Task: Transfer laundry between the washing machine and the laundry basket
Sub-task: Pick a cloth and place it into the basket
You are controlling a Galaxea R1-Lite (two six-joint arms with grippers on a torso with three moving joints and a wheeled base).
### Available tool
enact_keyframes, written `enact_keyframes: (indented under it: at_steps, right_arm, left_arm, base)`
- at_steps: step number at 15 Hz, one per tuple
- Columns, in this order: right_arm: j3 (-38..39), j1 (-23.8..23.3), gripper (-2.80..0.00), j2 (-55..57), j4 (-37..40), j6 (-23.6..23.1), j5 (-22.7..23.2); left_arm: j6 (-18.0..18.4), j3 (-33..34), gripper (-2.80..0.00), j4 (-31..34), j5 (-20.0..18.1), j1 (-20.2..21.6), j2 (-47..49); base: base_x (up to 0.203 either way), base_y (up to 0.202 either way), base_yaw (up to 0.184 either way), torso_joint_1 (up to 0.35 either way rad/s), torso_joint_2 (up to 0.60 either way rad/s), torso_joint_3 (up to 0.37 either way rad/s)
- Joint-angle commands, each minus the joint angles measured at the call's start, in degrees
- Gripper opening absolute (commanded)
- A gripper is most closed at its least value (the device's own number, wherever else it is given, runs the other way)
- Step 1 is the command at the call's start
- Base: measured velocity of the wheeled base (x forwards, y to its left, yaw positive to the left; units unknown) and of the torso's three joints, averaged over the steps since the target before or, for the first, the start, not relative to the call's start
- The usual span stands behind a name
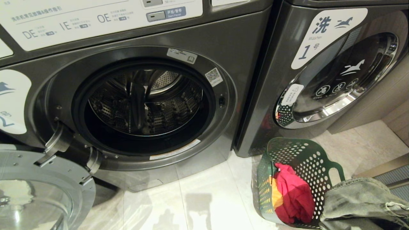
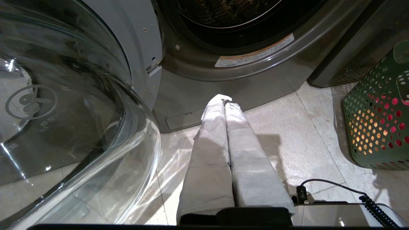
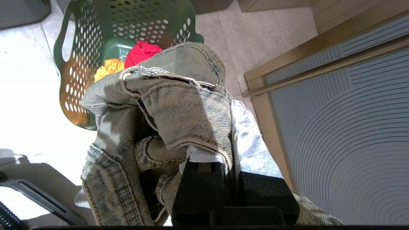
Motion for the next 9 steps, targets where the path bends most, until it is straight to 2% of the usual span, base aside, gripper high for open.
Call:
enact_keyframes:
  at_steps: [1, 5, 9]
  right_arm:
    - [0.35, 0.0, -2.8, 8.54, -2.95, 0.21, -0.03]
    - [-0.08, 0.0, -2.8, 23.49, -14.12, 1.4, 0.07]
    - [-0.44, 0.0, -2.8, 42.02, -31.65, 1.9, 0.03]
  left_arm:
    - [0.0, 0.01, -2.8, 0.0, 0.03, 0.0, 0.03]
    - [0.0, 0.01, -2.8, 0.0, 0.03, 0.0, 0.07]
    - [0.0, 0.01, -2.8, 0.0, 0.01, 0.0, 0.02]
  base:
    - [0.0, 0.0, 0.0, 0.0, 0.0, 0.0]
    - [0.0, 0.0, 0.0, 0.0, 0.0, 0.0]
    - [0.0, 0.0, 0.0, 0.0, 0.0, 0.0]
